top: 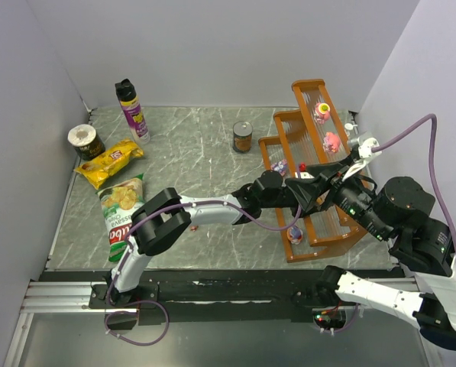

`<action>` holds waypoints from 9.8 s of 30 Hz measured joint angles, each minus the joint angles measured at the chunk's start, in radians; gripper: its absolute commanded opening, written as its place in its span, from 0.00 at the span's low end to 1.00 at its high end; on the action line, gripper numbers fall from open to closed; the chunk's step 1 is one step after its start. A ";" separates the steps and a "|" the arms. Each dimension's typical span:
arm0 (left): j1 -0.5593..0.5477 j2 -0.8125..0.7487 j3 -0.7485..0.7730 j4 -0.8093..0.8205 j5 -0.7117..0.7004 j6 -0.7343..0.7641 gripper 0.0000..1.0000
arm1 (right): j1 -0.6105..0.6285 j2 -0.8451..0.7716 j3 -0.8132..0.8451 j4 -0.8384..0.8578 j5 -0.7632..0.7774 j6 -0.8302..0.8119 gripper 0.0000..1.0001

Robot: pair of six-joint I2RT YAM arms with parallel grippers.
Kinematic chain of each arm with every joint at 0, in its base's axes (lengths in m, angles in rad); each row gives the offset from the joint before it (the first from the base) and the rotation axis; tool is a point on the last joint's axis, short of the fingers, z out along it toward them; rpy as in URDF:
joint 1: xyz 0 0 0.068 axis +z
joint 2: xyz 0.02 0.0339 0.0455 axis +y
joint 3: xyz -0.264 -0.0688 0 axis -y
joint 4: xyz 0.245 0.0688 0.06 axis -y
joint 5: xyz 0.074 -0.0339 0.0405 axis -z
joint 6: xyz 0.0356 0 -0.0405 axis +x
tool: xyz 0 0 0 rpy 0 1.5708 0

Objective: Place and organize the plastic toys onto the shelf

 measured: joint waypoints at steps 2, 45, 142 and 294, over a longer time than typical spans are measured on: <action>-0.002 0.000 0.000 0.000 -0.019 -0.014 0.24 | 0.000 -0.002 0.000 0.000 0.001 0.000 0.73; -0.146 0.000 -0.051 0.102 -0.455 -0.016 0.36 | 0.000 -0.017 -0.044 0.000 0.035 0.003 0.75; -0.078 -0.146 -0.192 0.039 -0.298 0.001 0.19 | 0.000 -0.023 -0.061 0.000 0.071 0.019 0.78; 0.111 -0.122 0.119 -0.361 -0.174 0.122 0.04 | 0.000 -0.210 -0.193 -0.023 0.084 0.108 1.00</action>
